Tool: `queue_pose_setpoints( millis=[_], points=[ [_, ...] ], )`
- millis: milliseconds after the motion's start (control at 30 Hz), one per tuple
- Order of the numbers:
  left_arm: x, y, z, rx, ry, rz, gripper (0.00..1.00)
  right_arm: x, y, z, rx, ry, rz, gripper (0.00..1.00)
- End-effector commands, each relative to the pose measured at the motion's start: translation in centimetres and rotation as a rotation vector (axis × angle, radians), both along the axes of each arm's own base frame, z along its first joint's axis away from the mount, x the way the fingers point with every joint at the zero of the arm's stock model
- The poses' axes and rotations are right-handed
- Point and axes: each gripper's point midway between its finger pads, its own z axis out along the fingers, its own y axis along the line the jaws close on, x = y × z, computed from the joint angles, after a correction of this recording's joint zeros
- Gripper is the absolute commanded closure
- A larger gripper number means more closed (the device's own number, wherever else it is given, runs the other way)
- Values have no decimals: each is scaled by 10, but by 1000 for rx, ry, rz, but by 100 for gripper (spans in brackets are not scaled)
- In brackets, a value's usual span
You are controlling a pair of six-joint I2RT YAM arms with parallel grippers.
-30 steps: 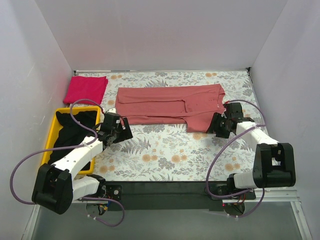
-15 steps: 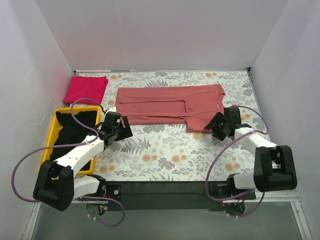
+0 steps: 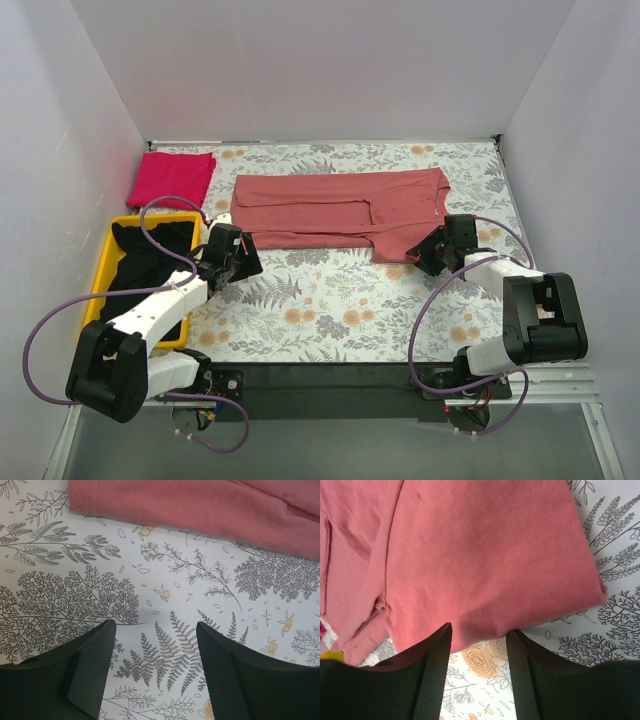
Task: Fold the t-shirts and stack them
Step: Fold the tshirt
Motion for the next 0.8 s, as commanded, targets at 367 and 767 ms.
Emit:
queue_pose_setpoints(
  millis=[367, 767],
  points=[
    [9, 1, 16, 8, -51, 9, 37, 48, 4, 44, -20, -148, 8, 99],
    [8, 5, 11, 26, -39, 27, 37, 135, 23, 85, 1, -256, 69, 99]
  ],
)
